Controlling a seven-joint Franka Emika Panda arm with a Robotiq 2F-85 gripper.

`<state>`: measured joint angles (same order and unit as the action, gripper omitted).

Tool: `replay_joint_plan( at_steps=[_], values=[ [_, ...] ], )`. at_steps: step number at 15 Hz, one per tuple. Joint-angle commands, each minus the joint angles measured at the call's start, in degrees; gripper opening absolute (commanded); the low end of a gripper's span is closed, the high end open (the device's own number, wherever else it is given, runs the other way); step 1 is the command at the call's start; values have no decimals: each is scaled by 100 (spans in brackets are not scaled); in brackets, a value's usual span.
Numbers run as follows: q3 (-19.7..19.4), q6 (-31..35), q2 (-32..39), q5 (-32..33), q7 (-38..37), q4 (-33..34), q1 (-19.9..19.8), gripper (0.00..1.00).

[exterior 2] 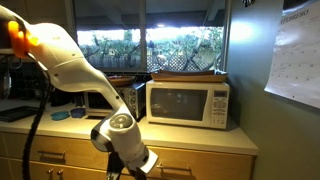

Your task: Close the open drawer

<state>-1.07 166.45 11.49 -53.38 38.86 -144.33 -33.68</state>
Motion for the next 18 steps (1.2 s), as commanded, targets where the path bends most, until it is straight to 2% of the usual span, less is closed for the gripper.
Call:
replay_joint_plan(
  at_steps=[1, 3, 4, 5, 6, 9, 11, 12, 13, 14, 18],
  values=[
    [-87, 86, -1408, 200, 1127, -1304, -140, 31],
    [-111, 265, -2037, 235, 1375, -1748, -120, 35],
    [-86, 314, -2355, 375, 1259, -1958, -123, 43],
    [-5, 219, -1924, 351, 1414, -1357, -264, 49],
    [119, 217, -2177, 529, 1305, -1477, -367, 56],
    [757, 315, -2309, 1422, 682, -1365, -936, 81],
    [1363, 233, -2416, 2377, 99, -1309, -1616, 94],
    [1615, -99, -2617, 2863, -104, -1285, -1942, 99],
    [1877, -633, -3060, 3332, -235, -1468, -2256, 100],
    [1885, -1129, -3438, 3604, -338, -1536, -2204, 100],
    [1701, -3001, -3968, 3831, -478, -1430, -1667, 100]
  ],
)
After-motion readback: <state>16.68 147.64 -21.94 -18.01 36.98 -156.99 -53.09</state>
